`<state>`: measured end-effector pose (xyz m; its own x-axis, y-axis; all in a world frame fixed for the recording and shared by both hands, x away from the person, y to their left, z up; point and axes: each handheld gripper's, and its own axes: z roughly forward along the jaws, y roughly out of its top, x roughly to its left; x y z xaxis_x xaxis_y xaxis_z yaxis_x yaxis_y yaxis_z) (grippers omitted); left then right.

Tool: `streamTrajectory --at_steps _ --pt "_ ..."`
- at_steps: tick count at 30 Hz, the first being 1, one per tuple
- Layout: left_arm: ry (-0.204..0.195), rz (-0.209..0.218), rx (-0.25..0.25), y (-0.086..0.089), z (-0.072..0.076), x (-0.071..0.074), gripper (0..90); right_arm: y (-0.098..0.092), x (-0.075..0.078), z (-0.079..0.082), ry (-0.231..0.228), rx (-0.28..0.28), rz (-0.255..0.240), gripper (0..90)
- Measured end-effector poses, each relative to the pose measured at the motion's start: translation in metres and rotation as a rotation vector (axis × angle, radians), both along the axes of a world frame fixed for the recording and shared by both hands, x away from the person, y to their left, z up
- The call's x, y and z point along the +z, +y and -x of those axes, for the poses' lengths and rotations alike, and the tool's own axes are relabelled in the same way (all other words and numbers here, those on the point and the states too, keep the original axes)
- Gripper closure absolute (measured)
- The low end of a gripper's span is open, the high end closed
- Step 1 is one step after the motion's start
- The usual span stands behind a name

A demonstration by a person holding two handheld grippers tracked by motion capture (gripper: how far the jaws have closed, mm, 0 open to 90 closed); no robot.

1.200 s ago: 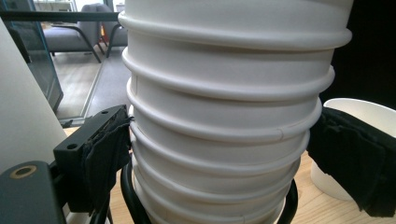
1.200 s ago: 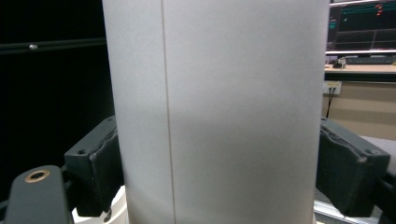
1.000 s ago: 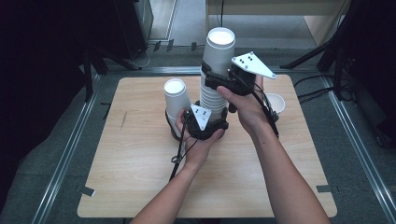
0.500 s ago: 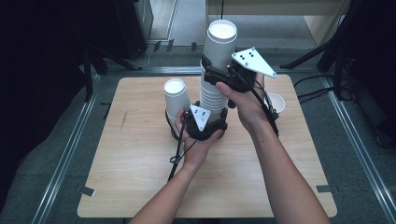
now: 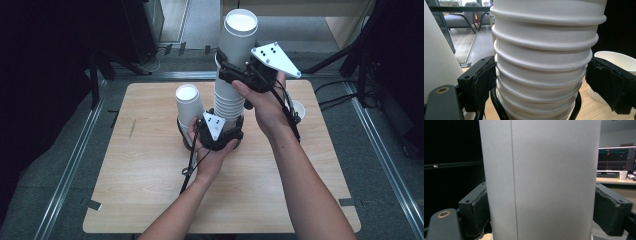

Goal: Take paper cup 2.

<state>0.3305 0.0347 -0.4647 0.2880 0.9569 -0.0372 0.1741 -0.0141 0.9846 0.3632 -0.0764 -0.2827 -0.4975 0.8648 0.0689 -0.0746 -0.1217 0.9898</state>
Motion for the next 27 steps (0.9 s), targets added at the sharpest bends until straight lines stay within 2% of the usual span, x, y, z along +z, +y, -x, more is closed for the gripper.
streamTrajectory --at_steps 21,27 --pt "0.000 -0.002 -0.002 0.000 0.000 0.000 11.4 -0.011 0.014 0.004 -0.014 0.001 -0.053 13.7" --pt "-0.002 -0.001 -0.004 0.001 0.000 0.000 11.6 -0.019 0.024 0.010 -0.040 -0.014 -0.065 13.7"
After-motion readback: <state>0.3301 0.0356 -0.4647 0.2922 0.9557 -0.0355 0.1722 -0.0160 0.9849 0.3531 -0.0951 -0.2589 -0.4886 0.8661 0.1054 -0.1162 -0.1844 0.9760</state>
